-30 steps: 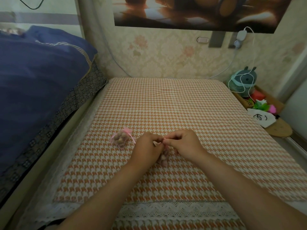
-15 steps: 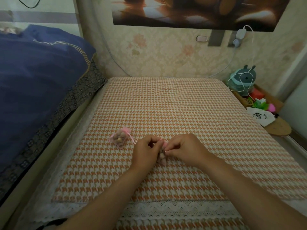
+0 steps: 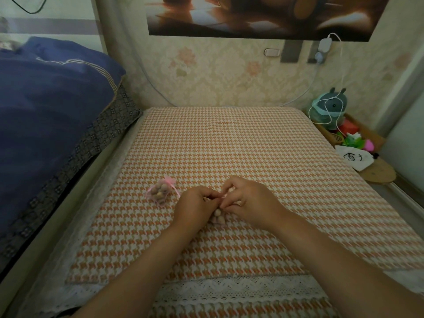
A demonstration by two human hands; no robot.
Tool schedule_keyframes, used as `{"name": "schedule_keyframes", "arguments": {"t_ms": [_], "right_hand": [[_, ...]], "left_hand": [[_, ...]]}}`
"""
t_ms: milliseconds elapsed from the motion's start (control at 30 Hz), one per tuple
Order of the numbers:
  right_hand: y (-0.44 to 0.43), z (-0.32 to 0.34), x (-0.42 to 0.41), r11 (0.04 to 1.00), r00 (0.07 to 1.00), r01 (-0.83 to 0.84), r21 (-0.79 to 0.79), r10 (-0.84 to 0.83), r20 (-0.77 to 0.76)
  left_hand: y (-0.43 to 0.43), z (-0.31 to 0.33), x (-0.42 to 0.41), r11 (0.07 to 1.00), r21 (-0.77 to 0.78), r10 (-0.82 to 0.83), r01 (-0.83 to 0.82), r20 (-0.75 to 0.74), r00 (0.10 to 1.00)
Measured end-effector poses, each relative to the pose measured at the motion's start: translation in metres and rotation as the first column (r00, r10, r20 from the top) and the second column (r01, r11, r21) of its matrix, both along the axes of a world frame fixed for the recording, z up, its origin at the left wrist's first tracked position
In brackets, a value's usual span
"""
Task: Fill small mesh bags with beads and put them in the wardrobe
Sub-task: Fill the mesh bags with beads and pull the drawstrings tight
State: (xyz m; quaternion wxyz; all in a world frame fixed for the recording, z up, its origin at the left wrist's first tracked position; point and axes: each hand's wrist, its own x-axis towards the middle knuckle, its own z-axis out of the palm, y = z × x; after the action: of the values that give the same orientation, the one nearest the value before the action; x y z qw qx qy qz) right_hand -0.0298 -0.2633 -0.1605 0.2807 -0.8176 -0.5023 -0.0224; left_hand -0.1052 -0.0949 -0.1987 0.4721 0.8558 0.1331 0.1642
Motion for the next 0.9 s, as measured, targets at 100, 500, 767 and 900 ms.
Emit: {"name": "schedule_keyframes", "arguments": {"t_ms": [100, 500, 767, 900], "right_hand": [[0.006, 0.001, 0.001, 0.999, 0.999, -0.025, 0.029, 0.025, -0.019], [0.016, -0.002, -0.003, 0.928, 0.754, 0.293, 0.228, -0.078, -0.652], [0.023, -0.012, -0.017, 0.745, 0.328, 0.667, 0.000, -0.293, -0.898], [0.019, -0.010, -0.015, 0.770, 0.428, 0.638, 0.005, -0.348, -0.834]], "left_hand": [[0.001, 0.003, 0.000, 0.998, -0.046, -0.047, 0.047, 0.009, 0.999], [0.001, 0.008, -0.007, 0.987, -0.092, -0.127, 0.129, 0.026, 0.992], [-0.025, 0.009, -0.017, 0.982, 0.173, 0.070, -0.083, 0.081, 0.994], [-0.027, 0.011, -0.020, 0.979, 0.189, 0.069, -0.079, 0.059, 0.996]]}}
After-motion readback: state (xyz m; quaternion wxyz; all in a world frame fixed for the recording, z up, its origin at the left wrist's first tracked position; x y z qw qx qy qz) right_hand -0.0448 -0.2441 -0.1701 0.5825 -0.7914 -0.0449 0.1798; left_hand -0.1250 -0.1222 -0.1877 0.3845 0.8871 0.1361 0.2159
